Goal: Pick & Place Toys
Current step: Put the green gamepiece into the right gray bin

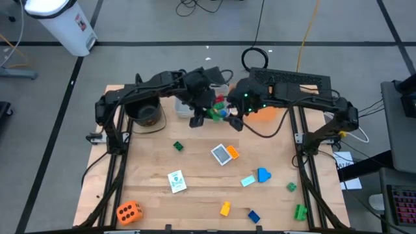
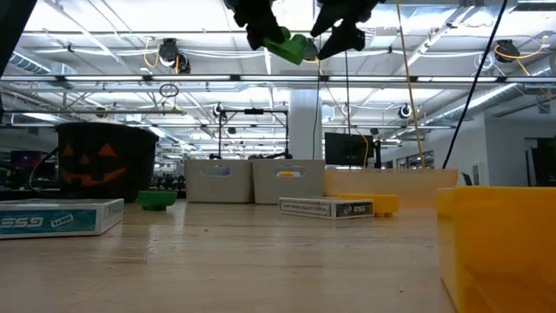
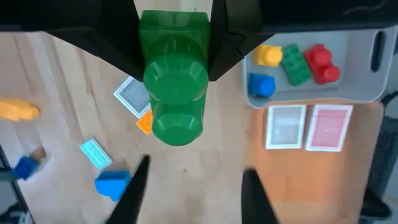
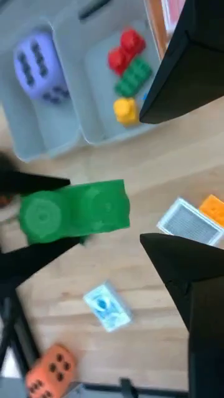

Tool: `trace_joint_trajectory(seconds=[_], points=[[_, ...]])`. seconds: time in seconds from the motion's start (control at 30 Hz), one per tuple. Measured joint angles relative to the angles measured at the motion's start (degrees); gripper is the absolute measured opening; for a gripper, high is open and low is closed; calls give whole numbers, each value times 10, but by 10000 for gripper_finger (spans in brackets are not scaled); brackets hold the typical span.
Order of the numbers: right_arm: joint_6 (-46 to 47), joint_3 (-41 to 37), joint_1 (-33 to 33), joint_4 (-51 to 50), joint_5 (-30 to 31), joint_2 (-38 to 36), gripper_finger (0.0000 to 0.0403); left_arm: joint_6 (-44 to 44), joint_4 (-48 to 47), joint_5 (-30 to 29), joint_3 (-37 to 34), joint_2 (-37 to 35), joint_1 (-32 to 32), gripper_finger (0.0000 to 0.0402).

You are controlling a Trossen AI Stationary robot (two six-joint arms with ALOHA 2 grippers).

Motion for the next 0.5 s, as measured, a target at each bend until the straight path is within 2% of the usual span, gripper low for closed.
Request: trace_joint_trajectory(seconds=[0.13, 0.27, 0.5], points=[[-10, 0, -6, -10, 60, -21, 290, -27, 21, 6, 0, -3, 30, 143], [-10, -26, -5, 7, 108, -45, 289, -76, 79, 63, -14, -2, 65, 144], [58, -140, -5, 68, 118, -109, 288, -106, 150, 23, -66, -1, 88, 144]])
